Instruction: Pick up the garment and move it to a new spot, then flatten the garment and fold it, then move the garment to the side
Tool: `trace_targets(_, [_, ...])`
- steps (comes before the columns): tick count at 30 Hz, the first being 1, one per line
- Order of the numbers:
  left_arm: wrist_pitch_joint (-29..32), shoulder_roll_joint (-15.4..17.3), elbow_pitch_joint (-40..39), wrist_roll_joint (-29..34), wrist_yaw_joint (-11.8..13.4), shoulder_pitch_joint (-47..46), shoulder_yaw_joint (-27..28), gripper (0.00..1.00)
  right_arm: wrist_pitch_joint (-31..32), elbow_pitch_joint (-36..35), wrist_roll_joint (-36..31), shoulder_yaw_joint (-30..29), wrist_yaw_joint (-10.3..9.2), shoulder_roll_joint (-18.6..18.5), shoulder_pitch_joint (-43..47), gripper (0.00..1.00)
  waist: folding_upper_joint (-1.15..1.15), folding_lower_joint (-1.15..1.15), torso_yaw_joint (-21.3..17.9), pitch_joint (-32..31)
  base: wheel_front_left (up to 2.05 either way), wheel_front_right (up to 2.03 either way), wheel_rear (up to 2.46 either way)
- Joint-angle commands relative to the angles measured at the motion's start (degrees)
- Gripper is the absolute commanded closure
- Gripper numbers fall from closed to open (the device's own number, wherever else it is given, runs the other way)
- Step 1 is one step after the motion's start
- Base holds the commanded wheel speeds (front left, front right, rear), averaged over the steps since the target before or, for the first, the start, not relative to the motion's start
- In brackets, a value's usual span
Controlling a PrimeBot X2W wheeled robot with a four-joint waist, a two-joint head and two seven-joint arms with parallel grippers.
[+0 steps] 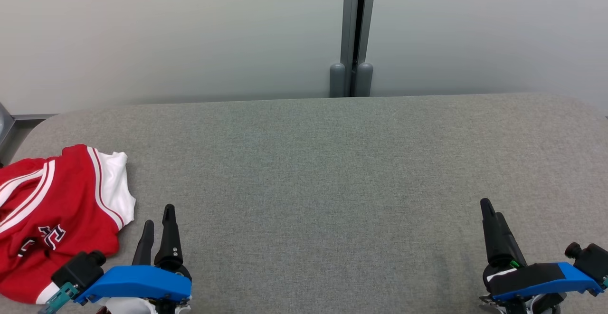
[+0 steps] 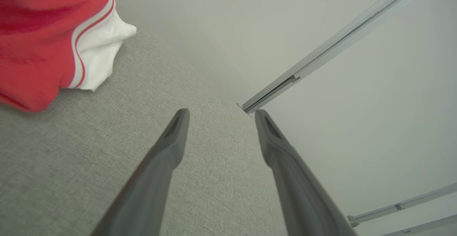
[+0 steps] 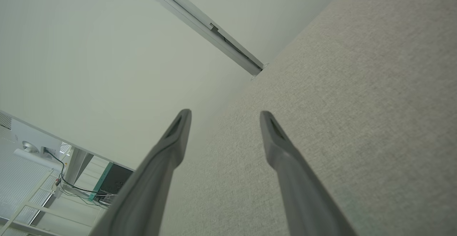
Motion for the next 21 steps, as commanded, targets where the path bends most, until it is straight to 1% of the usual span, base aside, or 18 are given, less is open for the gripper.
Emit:
trace_targets(1, [-0.61,0.78,-1.00,2.71,0.39,-0.78,-0.74,0.00,-0.63,-0.87,-2.55,0.20,0.08,-0.37,0.00,0.00,0.00,0.00,0.04,-0.02,0.00,0.00,0.00])
trace_targets(8, [-1.90,1.33,-1.13,8.81,0.97,-0.78,-2.32,0.00,-1.89,-0.77,-8.54,0.48,0.08,-0.41,0.24,0.00,0.00,0.00,0.18,-0.11,0.00,0.00,0.00])
trace_targets(21, [-4.10,2.01,-1.14,17.89,1.64,-0.64,-4.51,0.00,-4.12,-0.75,-16.68,0.94,0.10,-0.47,0.26,0.00,0.00,0.00,0.30,-0.21,0.00,0.00,0.00])
